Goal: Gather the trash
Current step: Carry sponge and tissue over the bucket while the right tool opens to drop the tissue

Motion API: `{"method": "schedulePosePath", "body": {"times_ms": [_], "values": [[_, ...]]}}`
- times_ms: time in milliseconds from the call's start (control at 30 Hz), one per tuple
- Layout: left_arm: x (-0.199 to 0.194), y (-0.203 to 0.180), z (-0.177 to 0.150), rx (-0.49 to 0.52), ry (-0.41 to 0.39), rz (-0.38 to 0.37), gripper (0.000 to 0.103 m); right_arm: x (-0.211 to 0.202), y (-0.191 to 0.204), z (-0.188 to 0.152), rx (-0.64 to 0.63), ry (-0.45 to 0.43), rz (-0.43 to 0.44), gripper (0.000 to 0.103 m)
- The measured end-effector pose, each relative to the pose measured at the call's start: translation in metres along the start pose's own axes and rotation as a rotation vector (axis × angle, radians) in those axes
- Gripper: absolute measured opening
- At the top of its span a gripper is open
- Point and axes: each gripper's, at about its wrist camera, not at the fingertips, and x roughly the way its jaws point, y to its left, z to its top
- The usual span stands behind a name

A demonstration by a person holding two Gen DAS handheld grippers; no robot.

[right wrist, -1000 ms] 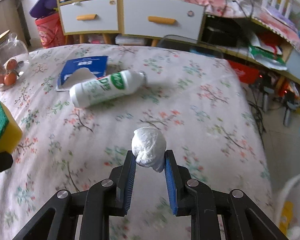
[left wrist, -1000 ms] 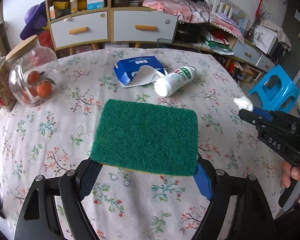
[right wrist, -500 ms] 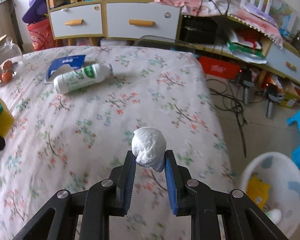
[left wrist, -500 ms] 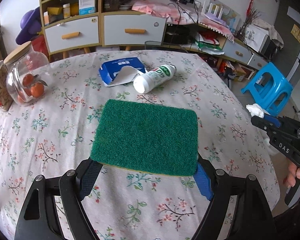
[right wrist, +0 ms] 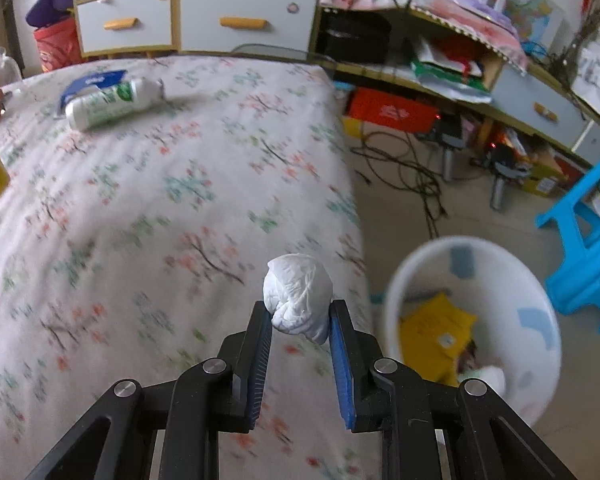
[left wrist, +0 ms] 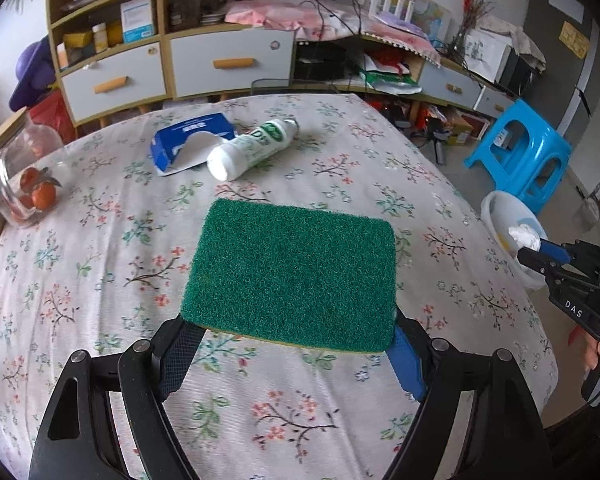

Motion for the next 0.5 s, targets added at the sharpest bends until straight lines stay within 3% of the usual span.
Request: {"method": "schedulePosePath", "body": {"times_ms": [500], "values": [[0.02, -0.076, 0.0, 0.118, 0.012, -0.047, 0.084, -0.011, -0.071, -0.041, 0.108, 0.03, -0.075, 0.026]]}}
